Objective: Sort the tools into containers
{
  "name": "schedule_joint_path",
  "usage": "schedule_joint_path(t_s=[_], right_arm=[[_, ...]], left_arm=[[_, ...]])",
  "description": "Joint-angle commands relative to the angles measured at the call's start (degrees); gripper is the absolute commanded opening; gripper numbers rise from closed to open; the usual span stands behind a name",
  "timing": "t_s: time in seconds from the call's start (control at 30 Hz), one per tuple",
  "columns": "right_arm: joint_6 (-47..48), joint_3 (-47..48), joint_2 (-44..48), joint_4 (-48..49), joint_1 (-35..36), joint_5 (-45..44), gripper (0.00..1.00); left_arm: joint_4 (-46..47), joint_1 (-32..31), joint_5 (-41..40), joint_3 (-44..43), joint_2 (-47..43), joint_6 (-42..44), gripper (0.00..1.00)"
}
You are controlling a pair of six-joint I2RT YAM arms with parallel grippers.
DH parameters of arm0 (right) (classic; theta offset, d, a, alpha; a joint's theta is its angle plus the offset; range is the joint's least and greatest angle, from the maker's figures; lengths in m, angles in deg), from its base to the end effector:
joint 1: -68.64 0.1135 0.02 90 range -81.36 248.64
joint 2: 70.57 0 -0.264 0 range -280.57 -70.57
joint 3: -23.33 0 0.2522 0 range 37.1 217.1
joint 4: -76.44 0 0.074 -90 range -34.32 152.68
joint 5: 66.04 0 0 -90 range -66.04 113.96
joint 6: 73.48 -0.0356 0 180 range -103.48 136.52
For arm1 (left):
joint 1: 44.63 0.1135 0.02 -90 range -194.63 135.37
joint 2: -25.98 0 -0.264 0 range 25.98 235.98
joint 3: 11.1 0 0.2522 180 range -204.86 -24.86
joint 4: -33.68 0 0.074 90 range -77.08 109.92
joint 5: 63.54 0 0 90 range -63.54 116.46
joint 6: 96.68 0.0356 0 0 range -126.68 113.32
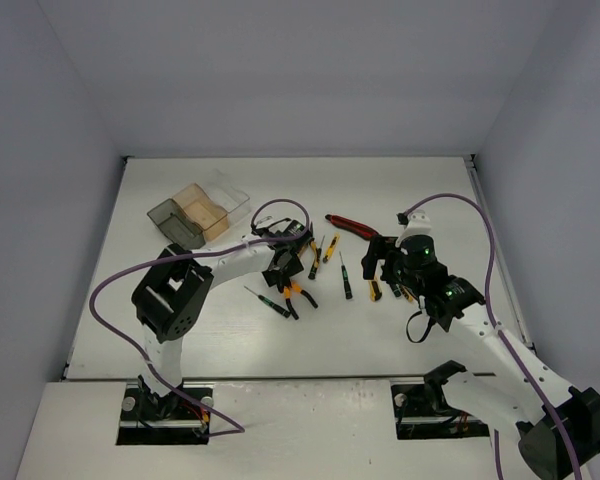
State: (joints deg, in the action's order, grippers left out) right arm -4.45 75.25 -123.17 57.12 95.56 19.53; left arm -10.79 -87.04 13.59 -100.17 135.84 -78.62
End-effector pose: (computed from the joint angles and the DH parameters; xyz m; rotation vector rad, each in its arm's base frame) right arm 0.1927 0.0948 0.2828 -0.0484 1.9486 0.4849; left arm 0.2940 -0.2578 0.1736 -0.7534 2.5963 -0.3328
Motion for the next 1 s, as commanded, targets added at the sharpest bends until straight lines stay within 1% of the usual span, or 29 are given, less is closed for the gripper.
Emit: schedule_joint_path(t_s=[0.0,0.03,0.1,0.2,0.4,0.73,0.9,0.97], right_arm=[[0.21,0.17,0.43,2.38,-0.37,-0.06,0.82],[0.23,0.17,0.39,2.4,-0.37,-0.06,0.82],[0.23,0.17,0.57,2.31,-0.37,0.03,0.82],[0.31,0.01,0.81,2.39,-0.37,-0.05,0.82],[0.32,-0.17,0.92,2.31,-0.45,-0.14,0.82],[0.48,-0.18,0.74,2.39,-0.37,-0.24,0.82],[0.44,-0.18,0.25,2.37,-0.37,-0.32,0.82],[0.43,-0.18,0.3,2.31,-0.37,-0.32,0.82]], left_arm=[[-0.47,-0.41,2.04,0.97,1.21,-2.1,0.32],[-0.49,-0.39,1.8,0.96,1.23,-2.0,0.27],[-0.49,-0.13,1.53,0.84,1.35,-1.61,0.14],[-0.41,0.2,1.45,0.46,1.65,-0.96,0.01],[-0.23,0.83,0.59,-0.69,0.56,2.0,0.0],[-0.1,5.47,-2.23,-0.36,-7.8,9.38,0.0],[2.33,7.88,-0.63,0.7,-9.96,12.59,0.0],[5.1,8.9,0.63,2.04,-11.19,13.56,0.0]])
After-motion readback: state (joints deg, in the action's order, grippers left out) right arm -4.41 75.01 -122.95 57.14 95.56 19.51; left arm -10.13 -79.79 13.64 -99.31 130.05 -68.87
